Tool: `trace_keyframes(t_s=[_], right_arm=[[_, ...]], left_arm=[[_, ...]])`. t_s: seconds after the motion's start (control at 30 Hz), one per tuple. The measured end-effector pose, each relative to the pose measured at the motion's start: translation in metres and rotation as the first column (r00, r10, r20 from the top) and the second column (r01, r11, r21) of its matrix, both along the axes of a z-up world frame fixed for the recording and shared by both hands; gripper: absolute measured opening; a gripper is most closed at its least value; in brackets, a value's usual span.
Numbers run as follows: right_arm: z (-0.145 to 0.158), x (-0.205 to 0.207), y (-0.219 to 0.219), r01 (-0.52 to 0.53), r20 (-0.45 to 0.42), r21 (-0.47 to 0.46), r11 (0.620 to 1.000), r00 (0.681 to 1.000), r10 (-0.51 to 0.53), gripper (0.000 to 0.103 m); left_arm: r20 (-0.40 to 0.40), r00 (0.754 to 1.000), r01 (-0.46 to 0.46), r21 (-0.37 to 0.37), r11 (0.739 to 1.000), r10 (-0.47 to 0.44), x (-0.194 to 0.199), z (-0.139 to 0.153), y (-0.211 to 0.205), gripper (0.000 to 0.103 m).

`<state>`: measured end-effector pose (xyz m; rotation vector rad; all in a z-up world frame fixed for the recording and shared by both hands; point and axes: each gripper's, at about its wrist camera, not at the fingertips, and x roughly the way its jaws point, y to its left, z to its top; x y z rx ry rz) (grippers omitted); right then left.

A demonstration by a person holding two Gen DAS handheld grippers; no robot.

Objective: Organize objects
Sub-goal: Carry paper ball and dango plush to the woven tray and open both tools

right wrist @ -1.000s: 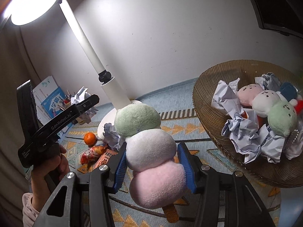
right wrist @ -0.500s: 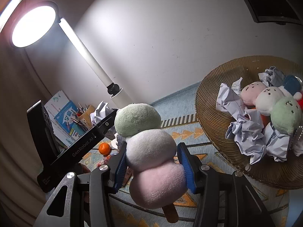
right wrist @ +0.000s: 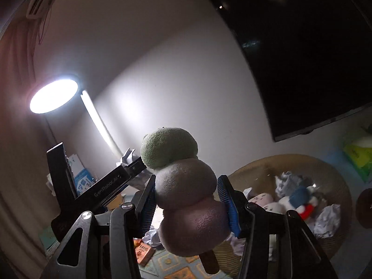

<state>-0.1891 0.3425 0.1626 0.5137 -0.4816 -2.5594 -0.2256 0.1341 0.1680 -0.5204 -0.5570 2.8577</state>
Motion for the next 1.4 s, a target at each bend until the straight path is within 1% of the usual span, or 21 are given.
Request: trace_keyframes(t_s=[0.07, 0.13, 0.17, 0.2, 0.3, 0.37, 0.47, 0.53, 0.63, 0.73, 0.77, 0.83, 0.9, 0.93, 0.97, 1.0, 1.03, 1.1, 1.17, 1.4], right_arm=[[-0.008, 0.0, 0.025, 0.069, -0.014, -0.054, 0.996, 0.997, -0.07, 0.05], [-0.017, 0.003, 0.048, 0.145, 0.025, -0.12, 0.982, 0.989, -0.143, 0.05], [-0.019, 0.005, 0.059, 0.159, 0.013, -0.158, 0.975, 0.987, -0.159, 0.05], [-0.019, 0.005, 0.066, 0.182, 0.007, -0.166, 0.969, 0.983, -0.183, 0.05], [-0.026, -0.002, 0.079, 0.273, 0.028, -0.094, 0.957, 0.962, -0.272, 0.05], [-0.041, -0.014, 0.087, 0.297, 0.084, -0.064, 0.953, 0.953, -0.292, 0.05], [-0.058, -0.028, 0.09, 0.309, 0.157, -0.07, 0.948, 0.942, -0.296, 0.05], [-0.06, -0.026, 0.096, 0.32, 0.167, -0.068, 0.945, 0.937, -0.306, 0.05], [-0.056, -0.025, 0.087, 0.337, 0.161, -0.031, 0.941, 0.931, -0.328, 0.05], [-0.053, -0.024, 0.082, 0.359, 0.169, 0.025, 0.933, 0.918, -0.358, 0.051], [-0.054, -0.024, 0.081, 0.361, 0.172, 0.034, 0.932, 0.917, -0.361, 0.051], [-0.058, -0.025, 0.079, 0.358, 0.18, 0.037, 0.933, 0.916, -0.358, 0.051], [-0.061, -0.028, 0.08, 0.347, 0.2, 0.038, 0.937, 0.916, -0.348, 0.056], [-0.062, -0.032, 0.082, 0.342, 0.219, 0.046, 0.939, 0.913, -0.343, 0.066], [-0.062, -0.035, 0.081, 0.339, 0.237, 0.052, 0.939, 0.909, -0.342, 0.08], [-0.063, -0.036, 0.082, 0.347, 0.249, 0.046, 0.937, 0.904, -0.347, 0.088], [-0.063, -0.034, 0.082, 0.356, 0.251, 0.026, 0.934, 0.902, -0.351, 0.103], [-0.065, -0.033, 0.084, 0.353, 0.271, -0.008, 0.935, 0.901, -0.338, 0.103], [-0.068, -0.034, 0.087, 0.348, 0.283, -0.032, 0.937, 0.902, -0.326, 0.103], [-0.072, -0.035, 0.087, 0.343, 0.293, -0.059, 0.938, 0.904, -0.312, 0.103]], left_arm=[[-0.017, 0.998, 0.059, 0.036, 0.998, -0.059, -0.005, 0.001, 0.019, 0.051], [-0.044, 0.992, 0.125, 0.064, 0.99, -0.122, -0.011, 0.0, 0.037, 0.051], [-0.048, 0.99, 0.139, 0.061, 0.988, -0.136, -0.017, 0.0, 0.047, 0.051], [-0.038, 0.988, 0.153, 0.039, 0.987, -0.152, -0.024, -0.001, 0.057, 0.051], [-0.019, 0.982, 0.189, -0.044, 0.981, -0.19, -0.044, -0.005, 0.085, 0.051], [0.016, 0.977, 0.212, -0.093, 0.973, -0.211, -0.059, -0.012, 0.101, 0.051], [0.083, 0.966, 0.254, -0.167, 0.953, -0.243, -0.078, -0.025, 0.125, 0.051], [0.113, 0.961, 0.27, -0.209, 0.94, -0.251, -0.084, -0.03, 0.137, 0.051], [0.136, 0.953, 0.295, -0.233, 0.927, -0.269, -0.087, -0.033, 0.146, 0.051], [0.124, 0.948, 0.313, -0.199, 0.929, -0.292, -0.087, -0.03, 0.147, 0.051], [0.119, 0.948, 0.315, -0.198, 0.928, -0.296, -0.086, -0.028, 0.148, 0.051], [0.119, 0.95, 0.309, -0.227, 0.924, -0.288, -0.086, -0.027, 0.152, 0.051], [0.115, 0.952, 0.303, -0.246, 0.921, -0.283, -0.086, -0.025, 0.156, 0.058], [0.113, 0.953, 0.301, -0.238, 0.924, -0.281, -0.087, -0.024, 0.156, 0.073], [0.119, 0.951, 0.305, -0.223, 0.926, -0.284, -0.088, -0.022, 0.156, 0.103], [0.114, 0.951, 0.307, -0.213, 0.928, -0.289, -0.088, -0.021, 0.156, 0.103], [0.099, 0.954, 0.299, -0.213, 0.93, -0.284, -0.088, -0.02, 0.157, 0.103], [0.077, 0.965, 0.262, -0.234, 0.936, -0.25, -0.086, -0.017, 0.159, 0.103], [0.071, 0.969, 0.247, -0.239, 0.939, -0.237, -0.087, -0.017, 0.161, 0.103], [0.114, 0.974, 0.22, -0.237, 0.946, -0.197, -0.1, -0.026, 0.162, 0.103]])
